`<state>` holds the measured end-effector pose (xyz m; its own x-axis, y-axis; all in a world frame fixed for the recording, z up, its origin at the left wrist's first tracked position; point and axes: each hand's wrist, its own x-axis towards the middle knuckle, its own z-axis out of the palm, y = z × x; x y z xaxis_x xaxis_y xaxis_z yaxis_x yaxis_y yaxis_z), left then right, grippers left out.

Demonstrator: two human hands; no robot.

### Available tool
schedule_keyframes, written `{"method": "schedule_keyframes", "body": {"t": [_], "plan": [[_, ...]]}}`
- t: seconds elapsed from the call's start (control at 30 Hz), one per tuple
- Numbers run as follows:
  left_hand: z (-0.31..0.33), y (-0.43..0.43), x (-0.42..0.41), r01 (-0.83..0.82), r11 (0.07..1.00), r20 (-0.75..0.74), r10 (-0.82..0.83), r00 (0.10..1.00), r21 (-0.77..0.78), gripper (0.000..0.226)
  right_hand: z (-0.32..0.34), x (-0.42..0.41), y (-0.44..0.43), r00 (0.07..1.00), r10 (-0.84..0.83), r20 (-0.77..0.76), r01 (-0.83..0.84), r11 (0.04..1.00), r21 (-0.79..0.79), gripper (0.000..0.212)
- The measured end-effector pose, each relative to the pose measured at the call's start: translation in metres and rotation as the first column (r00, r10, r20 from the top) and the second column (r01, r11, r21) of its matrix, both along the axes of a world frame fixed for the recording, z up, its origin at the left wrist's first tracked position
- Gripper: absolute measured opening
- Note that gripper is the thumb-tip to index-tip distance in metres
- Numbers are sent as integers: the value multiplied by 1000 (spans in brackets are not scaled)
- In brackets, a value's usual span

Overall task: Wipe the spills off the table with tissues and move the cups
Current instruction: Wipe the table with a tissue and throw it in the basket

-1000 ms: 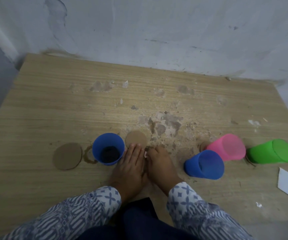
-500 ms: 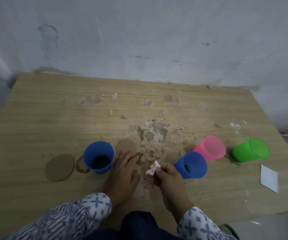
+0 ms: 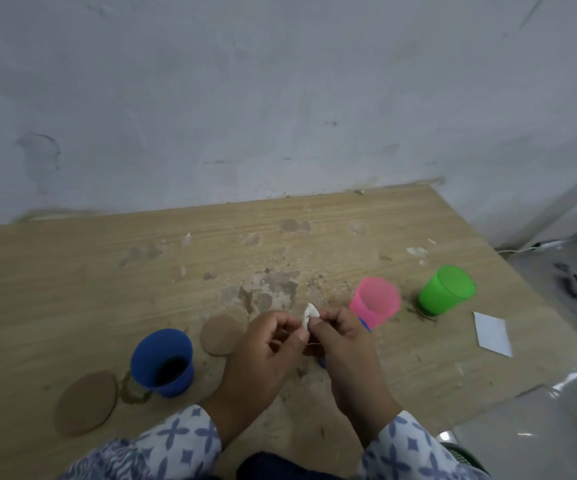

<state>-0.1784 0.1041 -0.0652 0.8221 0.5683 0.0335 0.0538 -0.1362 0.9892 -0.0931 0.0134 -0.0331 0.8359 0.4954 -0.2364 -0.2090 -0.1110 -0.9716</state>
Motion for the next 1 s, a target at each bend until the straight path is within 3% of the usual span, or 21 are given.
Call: {"method": "schedule_keyframes", "body": {"t": [0.1, 0.5, 0.73, 0.87, 1.0], "plan": [[12, -6, 12, 13, 999, -11, -12, 1000, 40, 4, 10, 7, -12, 999, -21, 49, 19, 999, 48, 9], [47, -68, 70, 152, 987, 64, -148, 987, -57, 12, 33, 49, -85, 977, -204, 63, 187, 961, 203, 30], [55, -140, 113, 315, 943, 69, -309, 949, -112, 11, 33, 81, -159, 919, -374, 127, 349, 919, 182, 16], [47, -181, 138, 324, 941, -9, -326, 945, -97, 33, 28, 96, -197, 886, -441, 146, 418, 894, 160, 18], [35, -216, 162, 321, 937, -106, -336, 936, -136, 13, 18, 109, -230, 861, -491, 132, 475, 869, 137, 13]]}}
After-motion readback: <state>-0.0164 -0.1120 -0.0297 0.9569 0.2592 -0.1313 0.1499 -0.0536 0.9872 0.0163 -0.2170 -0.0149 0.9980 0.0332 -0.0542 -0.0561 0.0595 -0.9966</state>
